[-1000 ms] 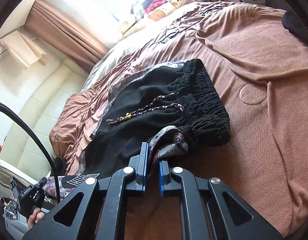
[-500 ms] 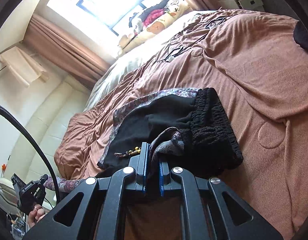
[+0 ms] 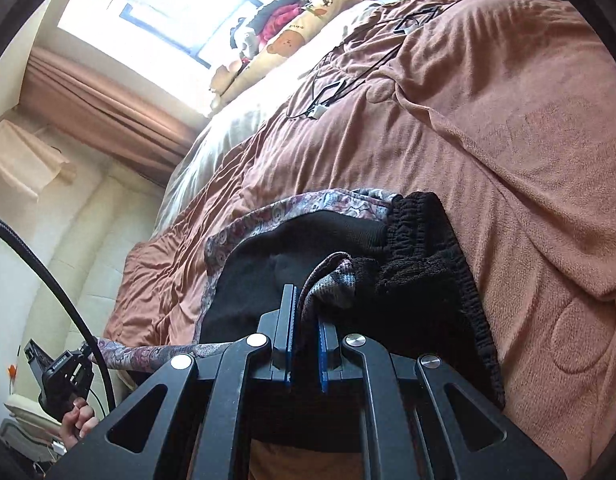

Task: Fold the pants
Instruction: 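Grasp the shorts hem with the left tool while the right tool grasps the waistband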

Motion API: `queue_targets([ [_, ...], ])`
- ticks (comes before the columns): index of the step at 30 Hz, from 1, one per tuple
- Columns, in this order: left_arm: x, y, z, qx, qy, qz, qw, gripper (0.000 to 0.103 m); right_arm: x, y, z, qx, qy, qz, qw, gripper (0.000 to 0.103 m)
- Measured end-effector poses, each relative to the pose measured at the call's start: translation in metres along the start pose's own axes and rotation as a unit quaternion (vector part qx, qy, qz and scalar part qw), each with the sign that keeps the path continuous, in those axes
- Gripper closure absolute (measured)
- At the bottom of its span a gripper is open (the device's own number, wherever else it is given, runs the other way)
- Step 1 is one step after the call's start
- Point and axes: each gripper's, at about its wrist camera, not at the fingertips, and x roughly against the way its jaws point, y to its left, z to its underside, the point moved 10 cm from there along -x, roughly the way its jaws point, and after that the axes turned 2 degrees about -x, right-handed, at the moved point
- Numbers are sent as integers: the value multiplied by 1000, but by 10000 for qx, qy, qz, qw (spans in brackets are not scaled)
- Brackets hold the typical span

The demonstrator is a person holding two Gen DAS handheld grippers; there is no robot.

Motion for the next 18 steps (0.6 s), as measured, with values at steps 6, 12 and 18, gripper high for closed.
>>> queue_targets([
  [6,-55,-2,-15,-303,243,-139,9991,98,-33,-8,-14,-33,146,143,9998,97],
  [12,-109,-4,-26,-512,467,-315,9971,98,-57,-11,-25,-3,196,260,9995,97],
  [18,-154,-7,-29,-682,667,-323,9949,98,-76,-18,-36,58,223,388,9990,97],
])
